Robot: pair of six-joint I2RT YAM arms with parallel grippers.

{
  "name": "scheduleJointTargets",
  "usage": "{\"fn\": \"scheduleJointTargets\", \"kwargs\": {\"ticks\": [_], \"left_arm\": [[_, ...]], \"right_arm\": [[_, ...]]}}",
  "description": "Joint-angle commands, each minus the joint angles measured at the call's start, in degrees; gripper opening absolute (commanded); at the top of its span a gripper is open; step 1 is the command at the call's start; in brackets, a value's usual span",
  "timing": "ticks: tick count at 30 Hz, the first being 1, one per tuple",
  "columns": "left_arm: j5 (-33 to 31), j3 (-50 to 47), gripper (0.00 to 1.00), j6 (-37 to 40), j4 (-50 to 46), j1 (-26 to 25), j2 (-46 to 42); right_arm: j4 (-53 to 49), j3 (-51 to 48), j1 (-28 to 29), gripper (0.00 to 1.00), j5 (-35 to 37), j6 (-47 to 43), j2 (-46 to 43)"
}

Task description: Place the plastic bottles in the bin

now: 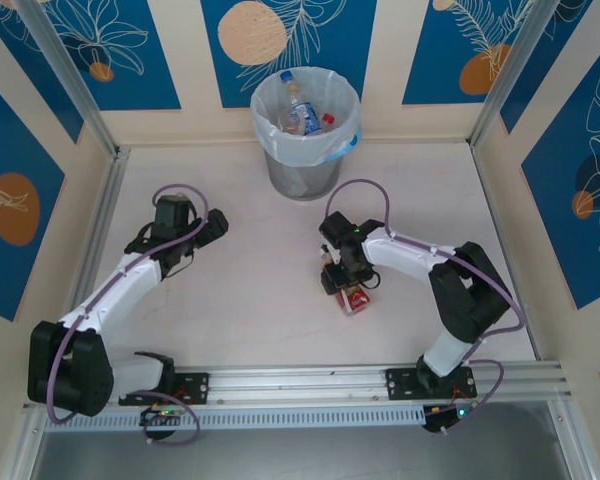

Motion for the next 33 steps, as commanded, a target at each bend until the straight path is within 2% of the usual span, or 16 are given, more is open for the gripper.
{"fn": "scheduleJointTargets", "kwargs": {"ticks": [1, 15, 21, 25, 29, 33], "left_arm": [[-1.1, 1.6, 0.99, 0.9, -1.2, 0.7, 0.6], [-1.1, 1.8, 0.99, 0.6, -0.7, 0.7, 1.7], [-1.2, 1.7, 1.0, 0.6, -0.5, 0.7, 2.1], [-0.9, 2.0, 1.0, 0.6, -0.4, 0.7, 2.3], [-1.1, 2.0, 0.99, 0.7, -0.5, 0.7, 1.9], [-1.5, 2.0, 0.99, 0.9, -1.3, 0.8, 1.2]], "right_arm": [[2.7, -1.2, -1.0, 0.55, 0.0, 1.2, -4.3], [16.8, -5.8, -14.3, 0.46, -16.5, 3.4, -18.5], [29.9, -7.5, -18.7, 0.46, -25.7, 6.0, -23.6], [38.5, -4.4, -20.7, 0.46, -30.4, 7.6, -23.2], [45.7, 0.8, -21.8, 0.46, -31.3, 8.1, -20.9], [47.3, 9.7, -23.0, 0.46, -31.1, 8.3, -15.9]]}}
